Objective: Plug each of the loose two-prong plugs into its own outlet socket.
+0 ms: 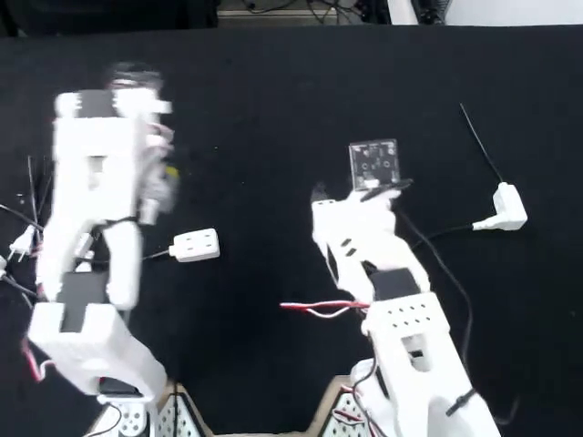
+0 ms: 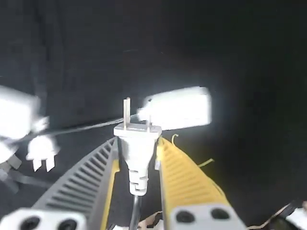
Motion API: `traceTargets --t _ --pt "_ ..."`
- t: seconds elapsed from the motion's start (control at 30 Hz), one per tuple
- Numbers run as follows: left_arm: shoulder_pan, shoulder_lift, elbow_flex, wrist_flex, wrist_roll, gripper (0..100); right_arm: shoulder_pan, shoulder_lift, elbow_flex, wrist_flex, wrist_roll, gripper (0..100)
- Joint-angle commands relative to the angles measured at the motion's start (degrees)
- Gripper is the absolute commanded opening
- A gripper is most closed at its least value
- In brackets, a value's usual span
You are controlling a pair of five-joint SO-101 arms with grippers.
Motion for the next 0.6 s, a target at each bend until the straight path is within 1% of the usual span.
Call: traceTargets --t 0.0,0.13,0.23,0.3,0.43,0.47,0.57 --pt "11.30 -3.16 2.51 -5.19 -0.53 3 2.37 -2.24 0.57 -3.34 -0.88 16.7" --pt "22.11 -3.16 6.64 -12.04 -0.53 3 6.07 -2.24 0.40 -3.43 -6.51 16.7" --pt "25.80 -3.16 8.84 -16.79 -0.53 3 7.30 -2.24 0.31 -3.60 -7.21 16.7" --pt "26.51 -3.16 10.33 -18.99 -0.53 6 7.30 -2.24 0.31 -3.60 -7.30 16.7" --pt "25.98 -3.16 11.74 -19.60 -0.53 24 7.30 -2.24 0.31 -3.60 -7.30 16.7" --pt "25.45 -3.43 11.82 -19.52 -0.53 26 7.30 -2.24 0.31 -3.60 -7.21 16.7" --pt "23.25 -3.78 10.95 -19.34 -1.14 23 7.30 -2.24 0.31 -3.60 -7.21 16.7"
